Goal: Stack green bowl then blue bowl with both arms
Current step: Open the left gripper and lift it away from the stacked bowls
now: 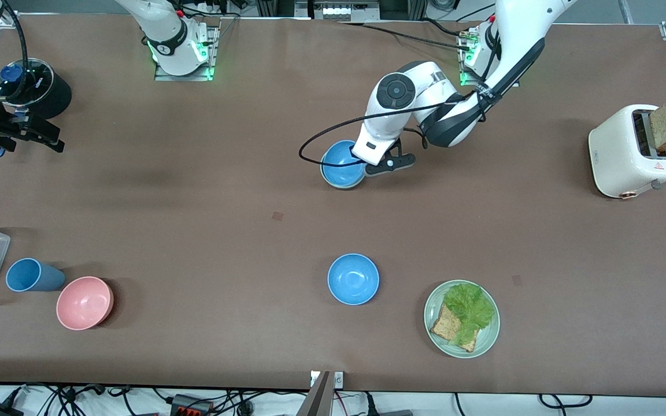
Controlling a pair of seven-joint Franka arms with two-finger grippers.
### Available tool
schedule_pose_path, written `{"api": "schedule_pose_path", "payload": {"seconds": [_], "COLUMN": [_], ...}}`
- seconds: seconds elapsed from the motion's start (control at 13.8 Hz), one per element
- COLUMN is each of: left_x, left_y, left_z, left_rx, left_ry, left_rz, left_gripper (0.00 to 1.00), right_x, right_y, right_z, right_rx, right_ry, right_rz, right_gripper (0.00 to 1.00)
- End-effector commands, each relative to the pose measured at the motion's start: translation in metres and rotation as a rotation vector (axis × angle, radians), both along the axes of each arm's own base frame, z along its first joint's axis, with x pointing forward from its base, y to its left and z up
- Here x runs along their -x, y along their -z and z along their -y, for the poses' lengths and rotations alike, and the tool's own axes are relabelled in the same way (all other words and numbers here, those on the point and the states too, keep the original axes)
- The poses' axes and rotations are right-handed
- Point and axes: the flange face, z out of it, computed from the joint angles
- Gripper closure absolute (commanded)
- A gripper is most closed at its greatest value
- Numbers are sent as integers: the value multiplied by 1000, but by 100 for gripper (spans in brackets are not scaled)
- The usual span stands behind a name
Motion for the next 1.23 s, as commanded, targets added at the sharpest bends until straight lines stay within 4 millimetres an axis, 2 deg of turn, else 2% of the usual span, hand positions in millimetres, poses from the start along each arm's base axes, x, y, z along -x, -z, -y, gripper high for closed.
{"api": "schedule_pose_path", "payload": {"seconds": [0.0, 0.22, 0.44, 0.58, 0.8, 0.87, 0.94, 1.09, 1.16], "left_x": [-11, -43, -91, -125, -168, -175, -182, -190, -191], "left_y": [-32, -80, -119, -142, -184, -198, -211, -225, -246], "left_z": [-6, -32, -77, -116, -192, -209, -226, -270, -286], "left_rx": [-14, 12, 11, 11, 26, 38, 49, 38, 47], "left_ry": [-19, -74, -57, -71, 91, 123, 149, 188, 213], "left_rz": [37, 40, 36, 19, -5, -29, -53, -122, -123], "left_gripper": [83, 83, 84, 84, 80, 78, 73, 44, 44], "right_x": [5, 5, 5, 5, 5, 5, 5, 5, 5], "right_y": [-8, -8, -8, -8, -8, -8, -8, -8, -8], "right_z": [3, 2, 3, 4, 4, 4, 4, 4, 4], "right_rx": [12, 10, 10, 10, 10, 10, 10, 10, 10], "right_ry": [-10, -10, -8, -7, -5, -7, -7, -7, -7], "right_rz": [-2, -2, -2, -2, -2, -2, -2, -2, -2], "right_gripper": [0, 0, 0, 0, 0, 0, 0, 0, 0]}}
